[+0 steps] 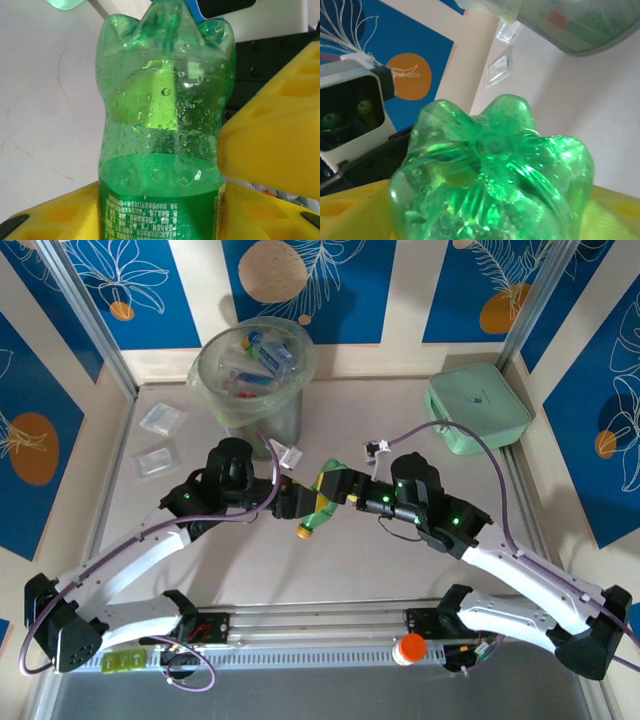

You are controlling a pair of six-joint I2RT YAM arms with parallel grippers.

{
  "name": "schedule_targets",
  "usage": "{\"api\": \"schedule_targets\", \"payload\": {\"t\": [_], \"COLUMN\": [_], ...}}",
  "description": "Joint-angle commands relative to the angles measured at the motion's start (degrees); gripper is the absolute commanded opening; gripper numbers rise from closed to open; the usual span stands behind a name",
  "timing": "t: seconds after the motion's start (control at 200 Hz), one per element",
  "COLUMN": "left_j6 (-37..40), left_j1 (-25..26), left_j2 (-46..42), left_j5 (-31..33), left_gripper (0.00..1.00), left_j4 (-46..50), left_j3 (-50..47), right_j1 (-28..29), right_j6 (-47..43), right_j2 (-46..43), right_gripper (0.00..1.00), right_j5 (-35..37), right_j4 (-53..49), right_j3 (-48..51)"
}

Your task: Put the plastic bottles in the bin

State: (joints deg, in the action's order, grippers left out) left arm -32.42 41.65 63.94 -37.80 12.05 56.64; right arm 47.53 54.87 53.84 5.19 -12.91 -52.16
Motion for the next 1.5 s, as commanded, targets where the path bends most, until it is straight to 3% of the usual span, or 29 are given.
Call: {"api": "schedule_targets", "payload": {"t": [0.0, 0.2, 0.335, 0.46, 0.635, 0.97, 1.15, 1.335, 1.496], "left_j6": [0.9, -6.7, -13.4, -19.9, -30.8, -42.1, -43.0, -39.4, -39.8], "left_j1": [-0.4, -5.6, -8.7, -12.1, -17.2, -20.4, -22.3, -24.4, -26.5], "left_j2": [-1.7, -0.9, 4.7, 10.3, 18.6, 36.6, 42.0, 49.4, 50.8], "left_j5": [6.1, 21.5, 37.8, 44.8, 45.4, 48.0, 44.7, 40.9, 39.3], "left_gripper": [0.47, 0.47, 0.43, 0.39, 0.36, 0.36, 0.37, 0.4, 0.43], "left_j4": [3.3, 12.4, 25.5, 28.9, 29.2, 33.5, 31.4, 38.2, 39.7], "left_j3": [4.6, 14.8, 31.7, 42.8, 52.7, 71.5, 73.5, 82.4, 82.0], "right_j1": [0.3, 0.1, -0.2, -0.8, -2.0, -3.2, -3.9, -4.5, -5.9], "right_j6": [-1.3, -1.6, -2.3, -2.2, -1.9, -1.6, -1.7, -1.9, -0.7], "right_j2": [-3.6, -10.4, -14.1, -14.4, -12.5, -7.9, -6.1, -5.2, -3.3], "right_gripper": [0.9, 0.89, 0.88, 0.87, 0.86, 0.86, 0.86, 0.86, 0.86], "right_j5": [7.3, 19.2, 22.4, 23.4, 23.7, 23.2, 22.2, 21.5, 20.5], "right_j4": [-5.5, -14.8, -15.1, -15.5, -17.8, -19.4, -19.3, -18.3, -19.0], "right_j3": [-2.3, -4.3, -3.1, -2.9, -4.4, -5.1, -4.8, -3.6, -3.0]}}
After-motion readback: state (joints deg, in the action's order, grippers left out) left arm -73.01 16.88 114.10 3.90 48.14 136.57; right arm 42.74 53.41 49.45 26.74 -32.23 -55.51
